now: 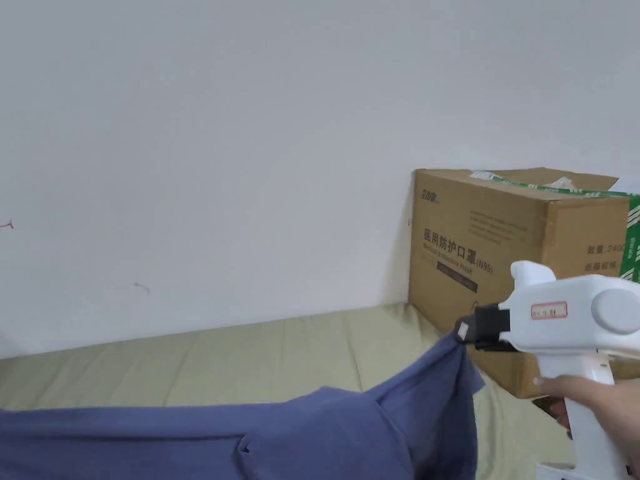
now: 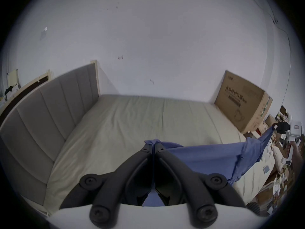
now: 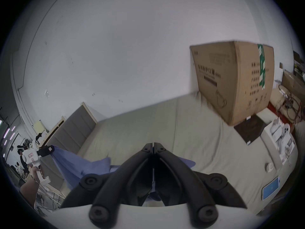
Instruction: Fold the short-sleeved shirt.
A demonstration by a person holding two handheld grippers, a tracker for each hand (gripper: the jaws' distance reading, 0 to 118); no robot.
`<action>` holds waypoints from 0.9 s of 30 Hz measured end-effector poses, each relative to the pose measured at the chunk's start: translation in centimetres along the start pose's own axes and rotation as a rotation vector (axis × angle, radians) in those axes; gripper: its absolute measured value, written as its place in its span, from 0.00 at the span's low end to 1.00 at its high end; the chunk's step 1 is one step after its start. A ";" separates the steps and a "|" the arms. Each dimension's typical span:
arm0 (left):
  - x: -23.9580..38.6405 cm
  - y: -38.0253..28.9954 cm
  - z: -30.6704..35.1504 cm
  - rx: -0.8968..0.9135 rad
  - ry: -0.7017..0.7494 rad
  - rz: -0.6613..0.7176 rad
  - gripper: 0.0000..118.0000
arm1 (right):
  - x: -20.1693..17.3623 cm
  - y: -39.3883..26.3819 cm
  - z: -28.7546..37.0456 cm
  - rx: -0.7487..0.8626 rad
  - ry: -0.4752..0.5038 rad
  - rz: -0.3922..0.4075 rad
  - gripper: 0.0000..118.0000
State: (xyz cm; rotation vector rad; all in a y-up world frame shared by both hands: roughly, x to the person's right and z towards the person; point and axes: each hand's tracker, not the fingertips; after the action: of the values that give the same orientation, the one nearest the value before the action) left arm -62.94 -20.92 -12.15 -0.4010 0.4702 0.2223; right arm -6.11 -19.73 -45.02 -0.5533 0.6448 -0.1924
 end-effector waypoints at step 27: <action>2.3 20.9 -14.4 0.234 0.039 0.124 0.00 | -7.7 28.6 -12.4 0.267 -0.099 0.085 0.00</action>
State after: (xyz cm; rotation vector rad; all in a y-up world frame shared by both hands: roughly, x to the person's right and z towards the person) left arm -72.86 -7.97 -31.72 -0.1475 0.5531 0.2761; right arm -19.80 1.58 -64.83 -0.2765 0.5349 -0.1669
